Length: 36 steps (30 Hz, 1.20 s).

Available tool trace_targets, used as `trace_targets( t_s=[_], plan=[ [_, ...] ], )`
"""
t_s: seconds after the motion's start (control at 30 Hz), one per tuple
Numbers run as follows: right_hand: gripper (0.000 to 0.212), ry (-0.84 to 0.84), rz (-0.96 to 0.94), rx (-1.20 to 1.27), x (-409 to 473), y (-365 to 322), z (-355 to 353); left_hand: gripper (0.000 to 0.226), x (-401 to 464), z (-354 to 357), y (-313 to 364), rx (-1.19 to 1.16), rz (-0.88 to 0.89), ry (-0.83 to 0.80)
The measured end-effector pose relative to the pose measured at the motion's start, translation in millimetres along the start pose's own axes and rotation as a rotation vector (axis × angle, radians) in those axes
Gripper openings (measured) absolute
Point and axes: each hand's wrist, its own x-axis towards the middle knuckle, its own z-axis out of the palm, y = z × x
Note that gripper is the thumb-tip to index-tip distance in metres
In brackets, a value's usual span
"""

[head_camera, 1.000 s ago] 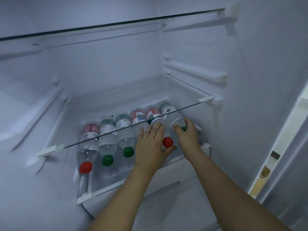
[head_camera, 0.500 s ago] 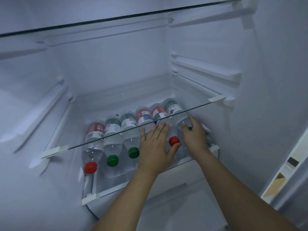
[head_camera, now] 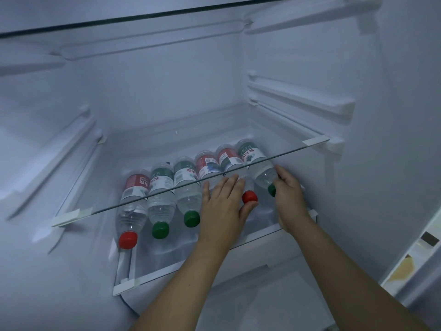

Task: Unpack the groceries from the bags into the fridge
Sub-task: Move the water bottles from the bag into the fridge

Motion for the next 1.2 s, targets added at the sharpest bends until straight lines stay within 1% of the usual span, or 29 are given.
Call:
trace_targets(
  t_s=[0.3,0.43,0.53,0.6,0.63,0.73,0.83,0.97,1.03,1.1,1.2],
  plan=[
    [0.041,0.014,-0.005,-0.056,-2.9,-0.8,1.5,0.062,0.2,-2.1,-0.9,-0.020,0.006,0.020],
    [0.042,0.046,-0.013,-0.101,-11.2,-9.3,4.6,0.061,0.1,-3.3,-0.9,-0.030,0.003,0.015],
    [0.044,0.012,-0.024,-0.236,-19.1,-22.1,7.4,0.060,0.4,-7.3,0.2,-0.049,-0.009,-0.007],
    [0.039,-0.008,-0.021,-0.352,-29.4,-31.4,7.1,0.059,-0.1,-9.4,0.8,-0.074,-0.022,-0.020],
    [0.037,-0.020,-0.039,-0.410,-36.1,-35.6,4.8,0.058,-1.2,-11.8,2.0,-0.099,-0.031,-0.016],
    [0.048,-0.094,-0.169,-0.631,-57.5,-49.9,-4.6,0.052,-6.1,-22.4,6.0,-0.171,-0.052,0.001],
    [0.044,-0.159,-0.304,-0.802,-76.4,-68.1,-17.6,0.052,-17.8,-43.6,15.4,-0.148,-0.082,0.027],
    [0.038,-0.263,-0.445,-0.937,-103.1,-91.9,-26.8,0.055,-40.2,-85.5,31.8,-0.136,-0.175,0.048],
    [0.042,-0.324,-0.497,-1.003,-117.3,-100.0,-31.7,0.057,-52.5,-107.5,38.6,-0.115,-0.198,0.027],
    [0.043,-0.366,-0.550,-1.076,-132.0,-106.1,-36.2,0.051,-66.6,-128.5,43.5,-0.122,-0.242,-0.004],
    [0.042,-0.449,-0.594,-1.134,-151.4,-112.6,-40.2,0.048,-89.2,-156.6,48.7,-0.117,-0.294,0.043]
  ],
)
